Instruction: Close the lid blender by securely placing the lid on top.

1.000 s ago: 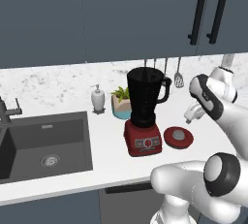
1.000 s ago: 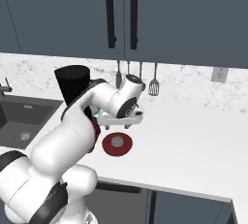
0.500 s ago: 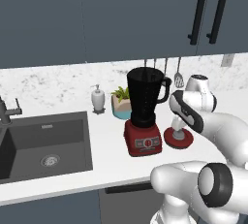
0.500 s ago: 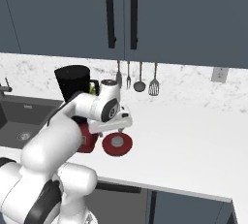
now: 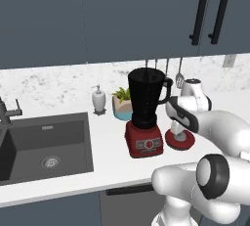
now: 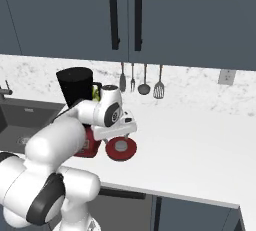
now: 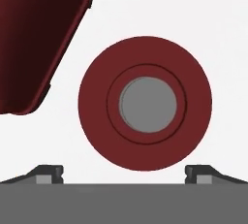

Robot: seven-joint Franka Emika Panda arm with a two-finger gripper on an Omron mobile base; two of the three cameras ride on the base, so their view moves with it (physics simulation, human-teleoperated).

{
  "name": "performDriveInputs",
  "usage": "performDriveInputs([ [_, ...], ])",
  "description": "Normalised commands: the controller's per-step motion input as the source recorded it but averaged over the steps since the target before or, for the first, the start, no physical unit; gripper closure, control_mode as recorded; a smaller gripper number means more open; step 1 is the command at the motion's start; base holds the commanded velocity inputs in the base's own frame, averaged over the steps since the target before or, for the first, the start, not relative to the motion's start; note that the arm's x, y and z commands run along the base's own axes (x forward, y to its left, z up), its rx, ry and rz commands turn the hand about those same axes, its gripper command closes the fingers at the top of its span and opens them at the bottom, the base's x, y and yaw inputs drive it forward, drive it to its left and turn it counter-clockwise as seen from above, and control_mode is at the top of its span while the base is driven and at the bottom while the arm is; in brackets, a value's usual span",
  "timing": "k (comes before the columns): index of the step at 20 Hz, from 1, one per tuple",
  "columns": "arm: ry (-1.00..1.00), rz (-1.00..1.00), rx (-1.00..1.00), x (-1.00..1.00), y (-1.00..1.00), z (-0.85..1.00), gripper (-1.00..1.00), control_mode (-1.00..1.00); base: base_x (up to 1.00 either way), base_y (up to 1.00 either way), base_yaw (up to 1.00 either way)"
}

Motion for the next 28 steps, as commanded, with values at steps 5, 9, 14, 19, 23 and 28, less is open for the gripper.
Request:
performDriveInputs([
  [5, 0.03, 0.00, 0.00, 0.17, -0.07, -0.23, -1.00, -1.00, 0.00, 0.00, 0.00],
  [9, 0.00, 0.00, 0.00, 0.12, -0.07, -0.25, -1.00, -1.00, 0.00, 0.00, 0.00],
  [14, 0.00, 0.00, 0.00, 0.11, -0.01, -0.14, -1.00, -1.00, 0.00, 0.00, 0.00],
  [19, 0.00, 0.00, 0.00, 0.04, 0.00, -0.21, -1.00, -1.00, 0.00, 0.00, 0.00],
  [23, 0.00, 0.00, 0.00, 0.00, 0.00, -0.22, -1.00, -1.00, 0.00, 0.00, 0.00],
  [28, 0.00, -0.01, 0.02, 0.06, 0.00, -0.19, -1.00, -1.00, 0.00, 0.00, 0.00],
])
